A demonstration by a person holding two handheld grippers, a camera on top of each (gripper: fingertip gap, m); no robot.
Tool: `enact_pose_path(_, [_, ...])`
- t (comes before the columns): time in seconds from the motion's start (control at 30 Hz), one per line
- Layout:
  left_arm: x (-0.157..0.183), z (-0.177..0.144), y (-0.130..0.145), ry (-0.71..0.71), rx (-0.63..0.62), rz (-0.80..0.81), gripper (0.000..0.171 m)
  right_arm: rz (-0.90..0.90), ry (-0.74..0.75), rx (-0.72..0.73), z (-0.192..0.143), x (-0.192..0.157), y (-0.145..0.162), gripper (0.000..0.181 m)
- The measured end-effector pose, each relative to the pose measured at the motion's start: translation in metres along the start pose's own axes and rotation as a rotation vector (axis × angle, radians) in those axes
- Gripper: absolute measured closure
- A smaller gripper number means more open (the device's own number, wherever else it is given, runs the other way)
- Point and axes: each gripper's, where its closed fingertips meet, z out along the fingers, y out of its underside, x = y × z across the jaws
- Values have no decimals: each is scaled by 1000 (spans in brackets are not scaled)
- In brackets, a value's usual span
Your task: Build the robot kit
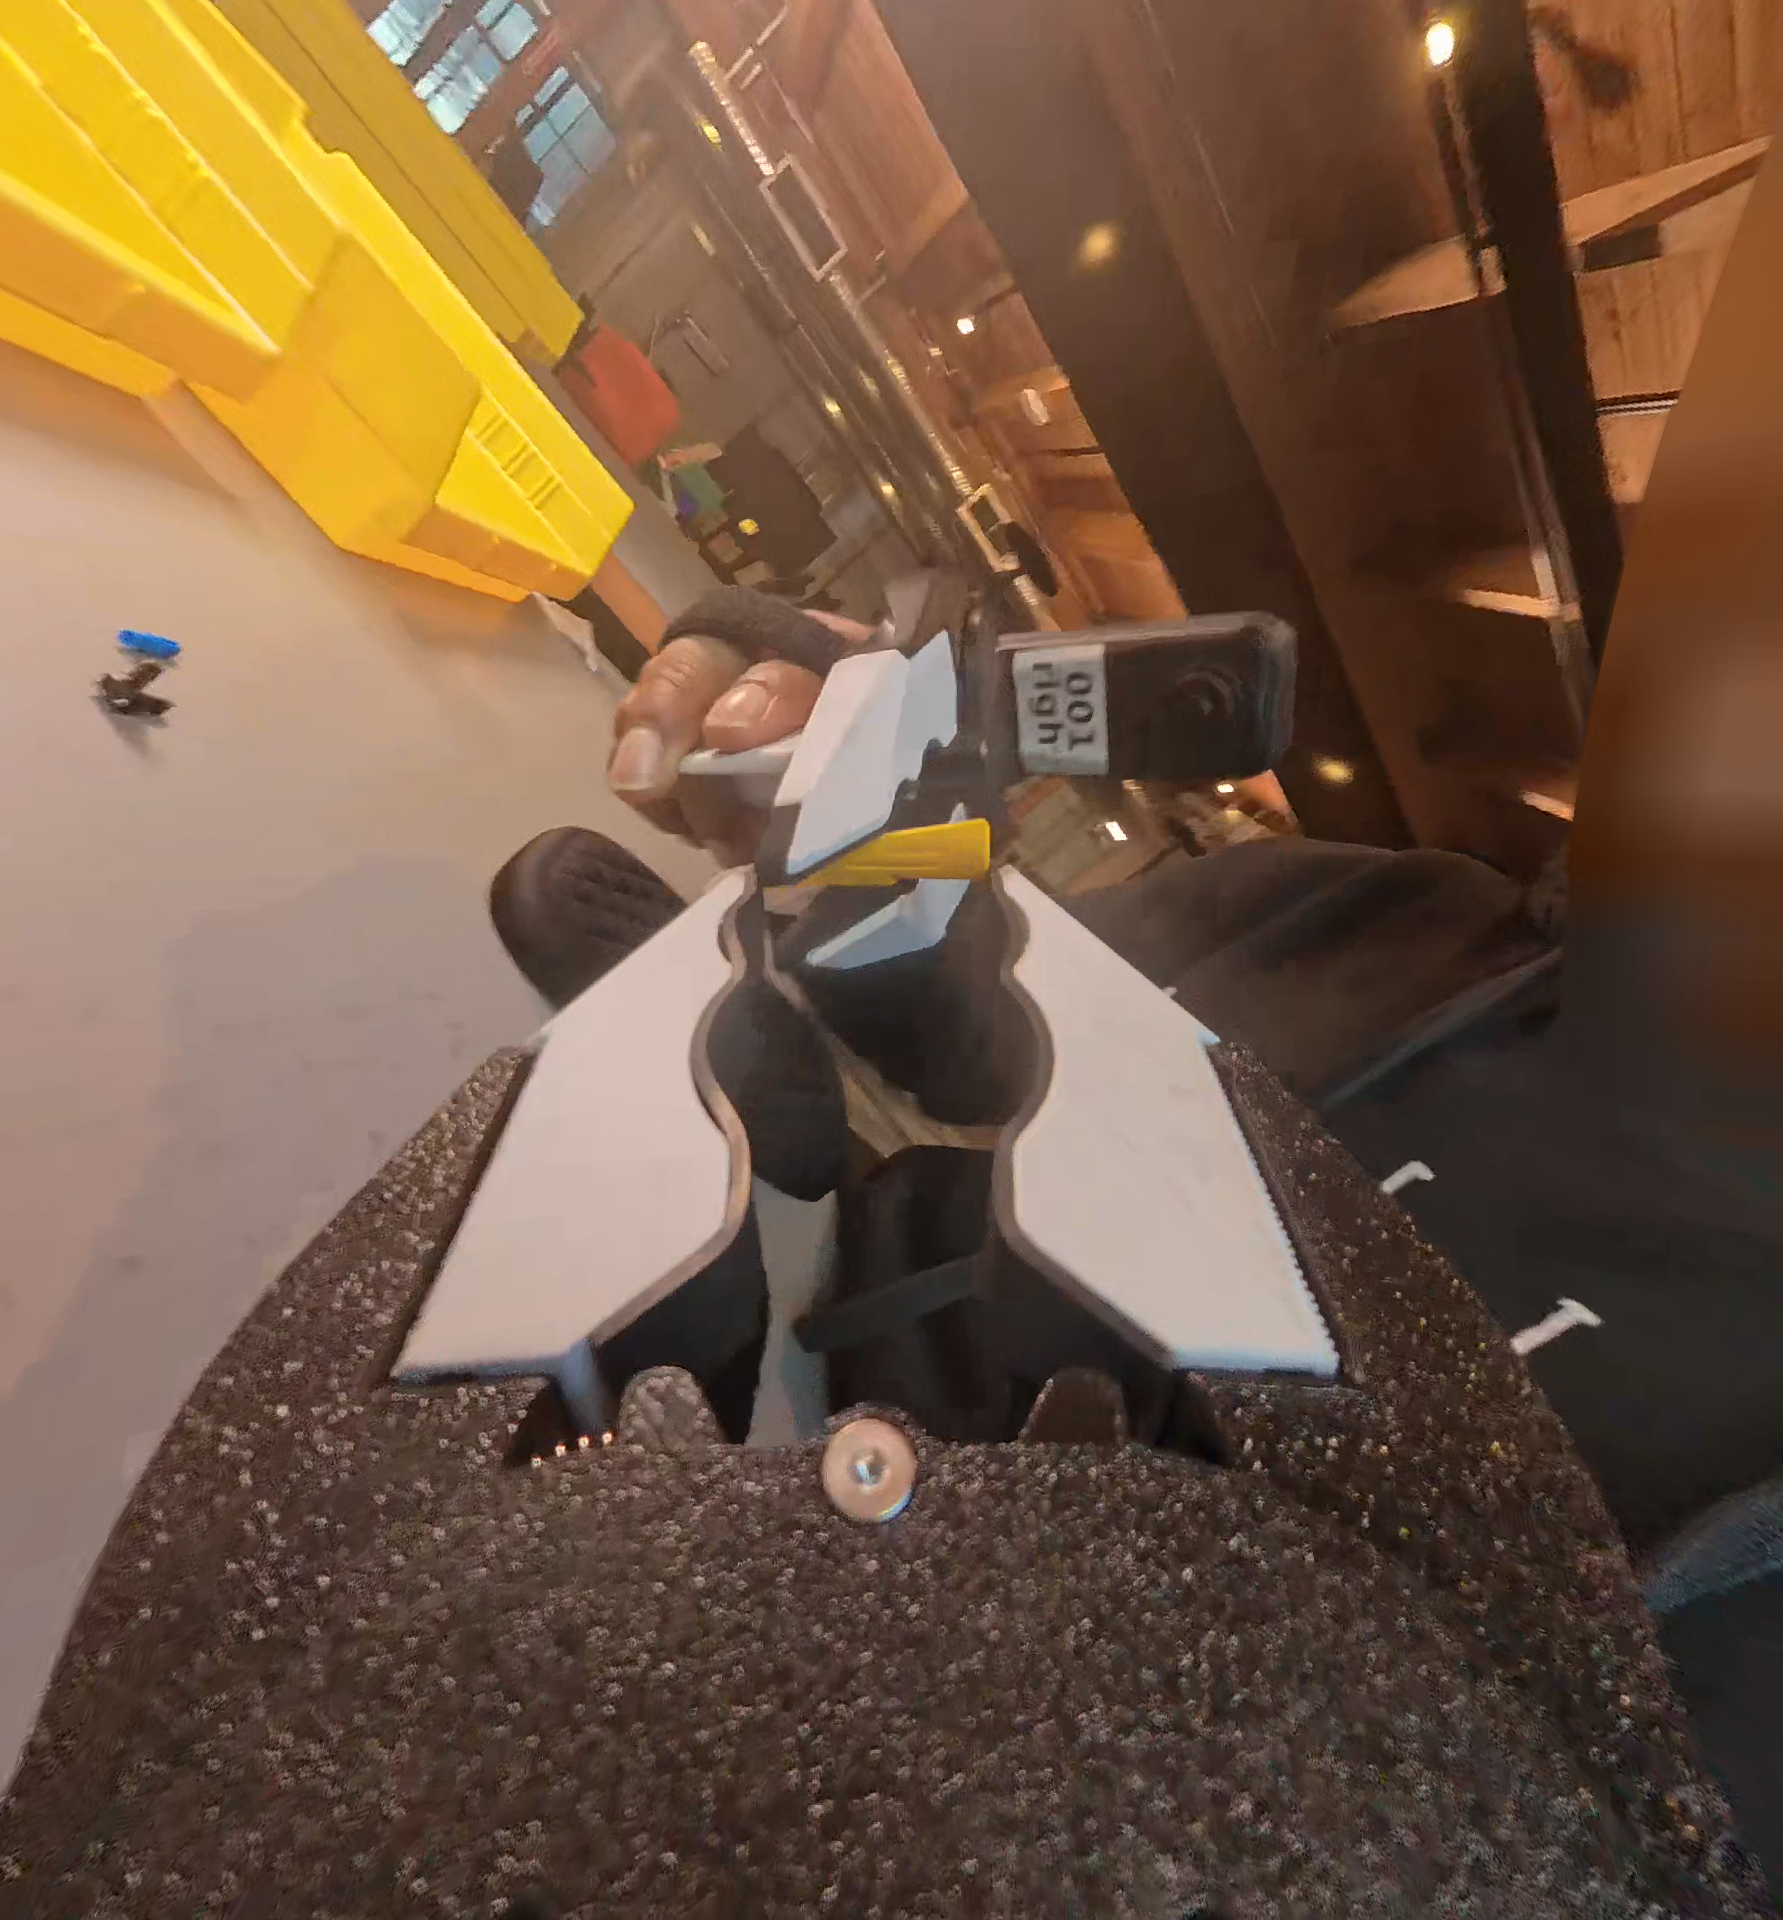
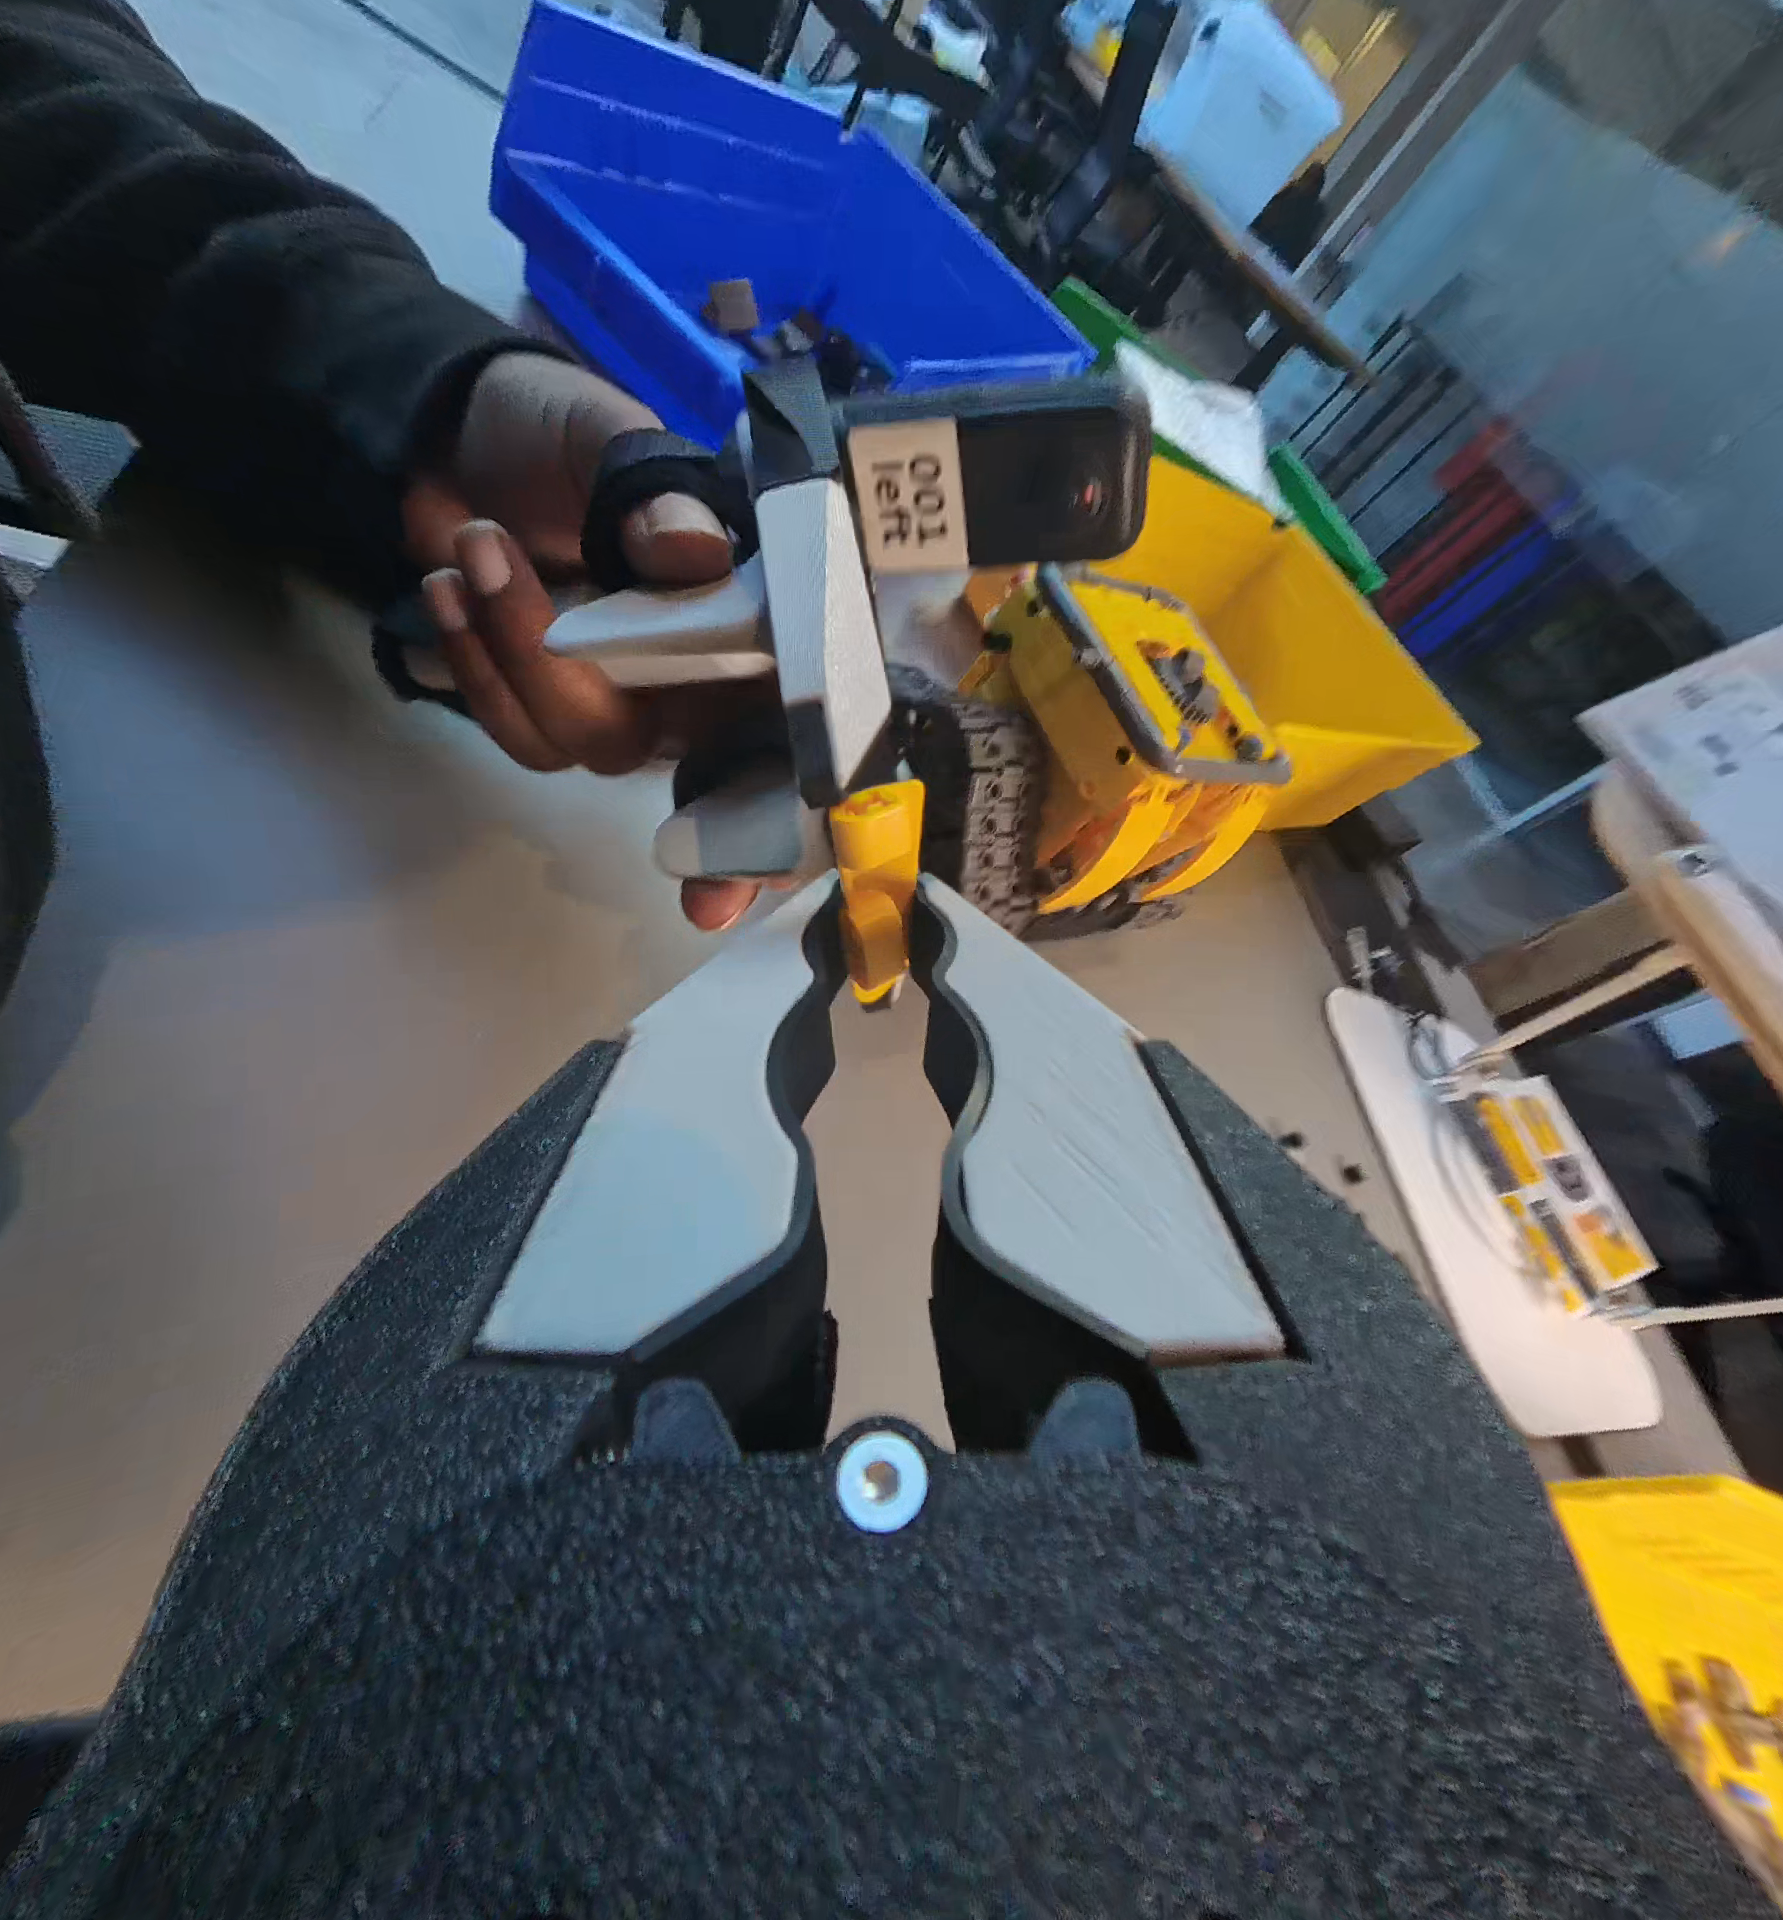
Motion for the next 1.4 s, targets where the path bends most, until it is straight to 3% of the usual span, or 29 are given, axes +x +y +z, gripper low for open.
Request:
enact_pose_path(0.1, [-23, -14, 1, -241, -56, 177, 122, 154, -180, -258, -7, -6, 50, 171])
enact_pose_path(0.2, [-34, -34, -6, -463, -90, 395, 120, 161, -203, -536, -20, 2, 111, 171])
enact_pose_path(0.3, [-39, -53, -14, -618, -87, 542, 120, 270, -193, -644, -22, 10, 137, 171])
enact_pose_path(0.43, [-39, -68, -19, -680, -41, 594, 121, 360, -191, -730, -21, 15, 159, 171])
enact_pose_path(0.6, [-35, -79, -26, -696, 20, 601, 122, 414, -130, -663, -20, 24, 156, 160])
enact_pose_path(0.83, [-37, -88, -34, -744, 61, 627, 122, 507, 73, -344, -52, 65, 112, 149])
enact_pose_path(1.13, [-40, -129, -58, -1065, 107, 874, 120, 516, 514, -94, -148, 143, 87, 138])
enact_pose_path(1.4, [-41, -138, -64, -1101, 155, 871, 117, 568, 907, -94, -255, 207, 120, 141])
